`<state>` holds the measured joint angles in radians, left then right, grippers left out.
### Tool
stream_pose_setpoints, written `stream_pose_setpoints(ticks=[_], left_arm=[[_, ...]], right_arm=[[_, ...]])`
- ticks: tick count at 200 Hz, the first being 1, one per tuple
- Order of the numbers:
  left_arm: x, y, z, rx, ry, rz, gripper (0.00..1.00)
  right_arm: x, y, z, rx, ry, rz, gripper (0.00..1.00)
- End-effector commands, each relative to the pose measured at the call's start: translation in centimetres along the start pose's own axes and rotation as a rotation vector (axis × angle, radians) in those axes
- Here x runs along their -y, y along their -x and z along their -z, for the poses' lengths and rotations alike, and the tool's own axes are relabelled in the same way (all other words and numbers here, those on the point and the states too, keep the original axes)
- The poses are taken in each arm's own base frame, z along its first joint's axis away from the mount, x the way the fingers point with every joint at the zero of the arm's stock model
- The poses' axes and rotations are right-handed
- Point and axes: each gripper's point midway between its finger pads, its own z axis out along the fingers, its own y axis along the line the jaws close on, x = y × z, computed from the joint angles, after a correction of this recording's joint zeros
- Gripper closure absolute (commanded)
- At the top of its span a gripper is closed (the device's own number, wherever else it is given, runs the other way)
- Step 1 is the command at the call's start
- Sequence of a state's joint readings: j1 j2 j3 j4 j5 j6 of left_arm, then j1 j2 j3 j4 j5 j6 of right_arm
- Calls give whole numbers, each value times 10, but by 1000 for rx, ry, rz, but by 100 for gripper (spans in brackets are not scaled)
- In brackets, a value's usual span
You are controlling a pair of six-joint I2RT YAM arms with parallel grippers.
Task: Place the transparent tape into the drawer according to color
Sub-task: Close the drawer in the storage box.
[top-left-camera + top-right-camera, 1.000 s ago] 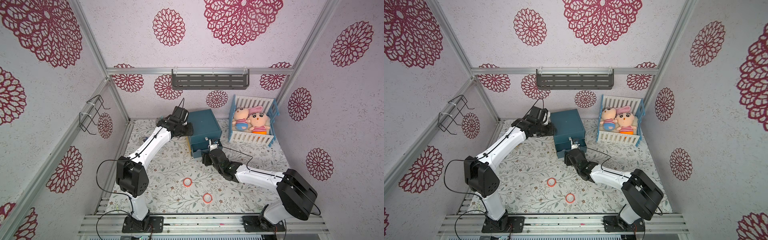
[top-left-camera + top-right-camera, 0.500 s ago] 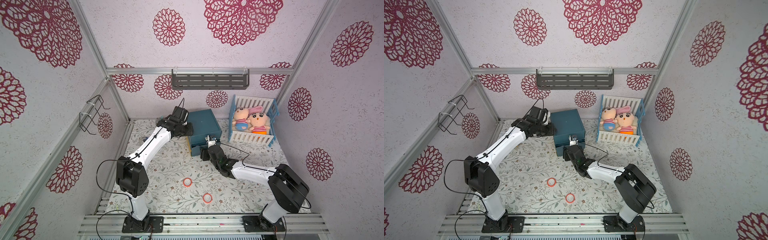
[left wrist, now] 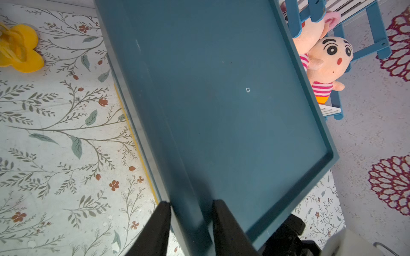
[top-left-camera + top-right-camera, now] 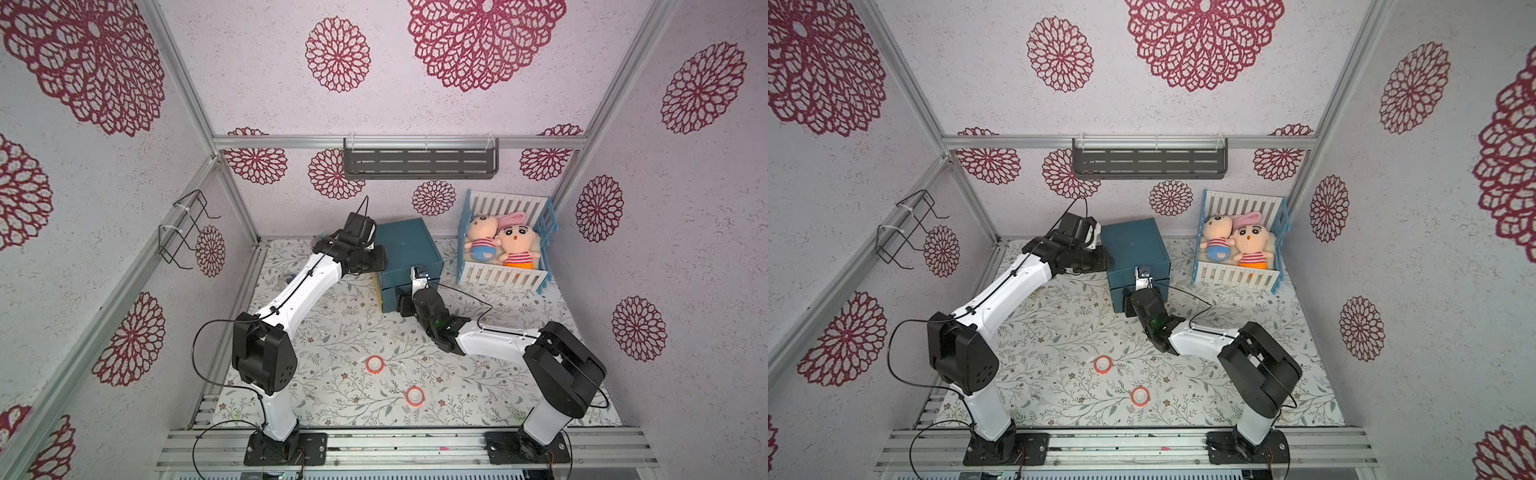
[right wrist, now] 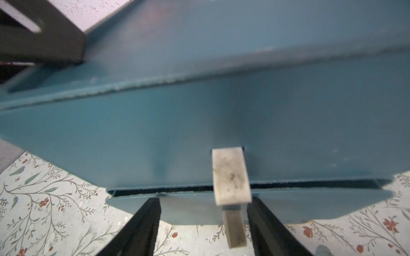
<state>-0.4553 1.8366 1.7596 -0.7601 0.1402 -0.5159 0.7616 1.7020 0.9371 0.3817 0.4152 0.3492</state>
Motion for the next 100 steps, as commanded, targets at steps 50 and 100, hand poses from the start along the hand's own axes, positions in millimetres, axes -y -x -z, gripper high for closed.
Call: stream_pose_setpoints(ticks=[50,100], left_arm=[[0,-6,9,-16,-7,-20,63],[-2,-6,10,-12,-1,-20,58]], right_arm=[[2,19,-4,88,-19,-13,31],[4,17,23,63,6,-81,29]])
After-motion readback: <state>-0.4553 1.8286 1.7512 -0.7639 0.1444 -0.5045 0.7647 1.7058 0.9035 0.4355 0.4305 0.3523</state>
